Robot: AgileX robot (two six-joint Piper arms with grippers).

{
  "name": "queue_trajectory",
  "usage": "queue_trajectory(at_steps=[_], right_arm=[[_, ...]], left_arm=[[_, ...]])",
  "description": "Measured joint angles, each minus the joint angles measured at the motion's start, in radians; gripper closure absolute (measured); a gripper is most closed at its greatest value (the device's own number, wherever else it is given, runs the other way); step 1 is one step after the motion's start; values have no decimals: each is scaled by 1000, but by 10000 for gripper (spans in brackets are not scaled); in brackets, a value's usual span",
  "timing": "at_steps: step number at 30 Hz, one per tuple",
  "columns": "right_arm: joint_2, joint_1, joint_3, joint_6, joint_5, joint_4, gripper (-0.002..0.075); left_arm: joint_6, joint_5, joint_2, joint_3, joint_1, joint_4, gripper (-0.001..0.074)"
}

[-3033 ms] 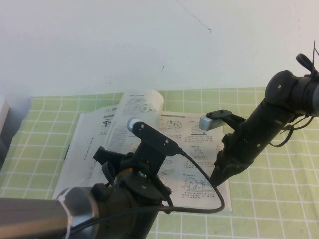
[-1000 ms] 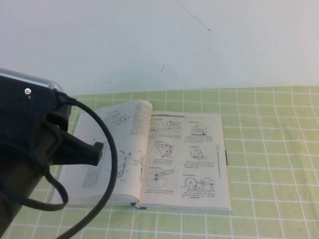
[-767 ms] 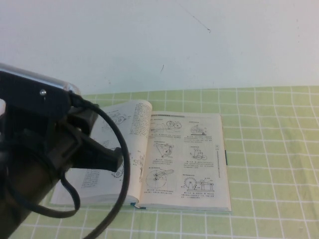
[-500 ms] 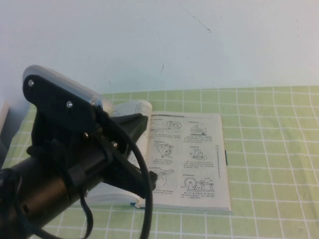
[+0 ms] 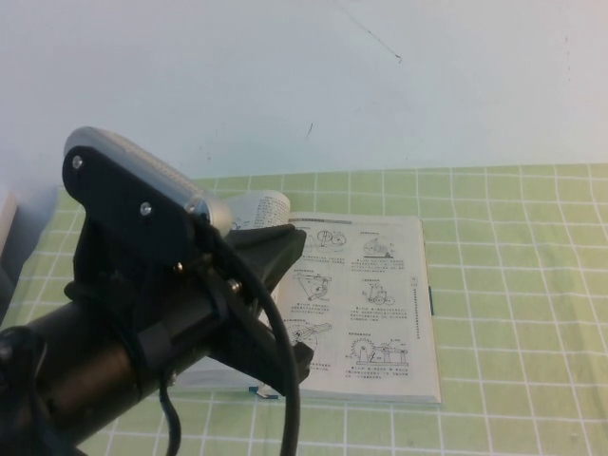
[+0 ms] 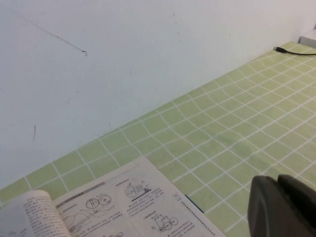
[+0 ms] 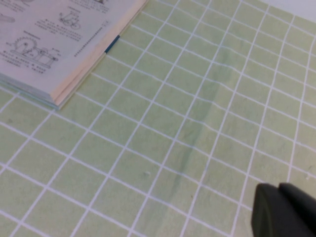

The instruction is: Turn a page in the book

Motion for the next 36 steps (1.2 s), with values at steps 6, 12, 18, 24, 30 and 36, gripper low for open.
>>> queue_trajectory(at_steps=[6, 12, 18, 24, 30, 36], right_arm=[[0, 0, 0, 1, 0, 0, 728], [0, 0, 0, 1, 0, 0, 728], [0, 0, 0, 1, 0, 0, 728], [0, 0, 0, 1, 2, 0, 728], [0, 0, 0, 1, 4, 0, 728], [0, 0, 2, 1, 4, 0, 728]], left_arm=[[2, 0, 0, 0, 0, 0, 737], [2, 0, 0, 0, 0, 0, 737], [2, 0, -2, 5, 0, 0, 737], [12, -86, -126, 100, 31, 2, 737], [127, -14, -376, 269, 215, 2, 737], [160, 142, -612, 432, 469, 6, 737]])
